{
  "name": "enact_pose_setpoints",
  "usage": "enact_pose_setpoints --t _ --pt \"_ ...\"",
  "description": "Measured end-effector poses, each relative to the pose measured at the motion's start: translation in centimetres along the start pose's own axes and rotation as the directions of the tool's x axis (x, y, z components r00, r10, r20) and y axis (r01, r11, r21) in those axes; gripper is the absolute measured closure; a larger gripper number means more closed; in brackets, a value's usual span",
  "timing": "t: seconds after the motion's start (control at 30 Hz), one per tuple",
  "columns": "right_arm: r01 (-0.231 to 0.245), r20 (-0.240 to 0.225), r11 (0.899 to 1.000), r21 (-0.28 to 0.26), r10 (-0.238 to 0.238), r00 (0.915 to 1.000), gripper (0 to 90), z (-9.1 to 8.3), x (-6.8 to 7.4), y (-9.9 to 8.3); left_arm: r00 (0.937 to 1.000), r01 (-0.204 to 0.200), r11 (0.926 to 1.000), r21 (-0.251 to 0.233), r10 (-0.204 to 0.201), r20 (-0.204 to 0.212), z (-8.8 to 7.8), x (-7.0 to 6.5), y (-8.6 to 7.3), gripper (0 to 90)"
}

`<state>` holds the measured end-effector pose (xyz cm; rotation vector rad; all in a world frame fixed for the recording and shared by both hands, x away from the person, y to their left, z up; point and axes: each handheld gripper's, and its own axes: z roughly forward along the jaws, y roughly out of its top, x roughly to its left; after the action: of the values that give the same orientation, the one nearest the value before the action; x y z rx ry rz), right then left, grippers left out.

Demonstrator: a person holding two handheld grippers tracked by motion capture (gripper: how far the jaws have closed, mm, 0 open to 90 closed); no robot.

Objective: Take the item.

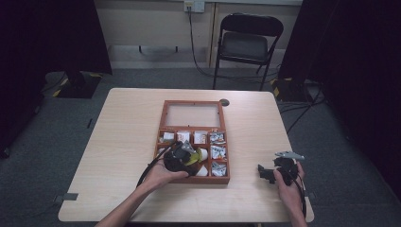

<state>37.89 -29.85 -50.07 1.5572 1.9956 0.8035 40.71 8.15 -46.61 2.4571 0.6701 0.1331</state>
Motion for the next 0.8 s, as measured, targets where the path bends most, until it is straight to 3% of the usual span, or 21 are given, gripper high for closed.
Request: enact_pose_setpoints --t 0.4,0.43,0.47,0.7,0.8 --pt "0.0 0.0 1.0 0.0 0.0 1.0 0.0 0.0 0.0 0.0 0.9999 -0.001 0.9998 -0.019 0.001 -0.011 -0.2 -0.04 -0.08 43.4" --pt "0.0 0.0 1.0 0.0 0.0 1.0 0.0 0.0 0.0 0.0 0.9998 0.015 0.999 -0.042 -0.014 0.014 -0.41 0.2 -0.23 51.2" --pt "0.0 0.0 1.0 0.0 0.0 1.0 0.0 0.0 0.0 0.0 0.9998 0.015 0.999 -0.042 -0.014 0.014 -0.41 0.2 -0.23 52.2" --pt "-0.001 0.001 1.0 0.0 0.001 1.0 0.0 -0.01 0.02 -0.01 0.9977 0.046 0.9968 -0.066 -0.042 0.053 -0.61 0.58 -0.41 54.2" --pt "-0.001 0.001 1.0 0.0 0.001 1.0 0.0 -0.01 0.02 -0.01 0.9981 0.035 0.9971 -0.068 -0.032 0.052 -0.71 0.57 -0.43 55.0"
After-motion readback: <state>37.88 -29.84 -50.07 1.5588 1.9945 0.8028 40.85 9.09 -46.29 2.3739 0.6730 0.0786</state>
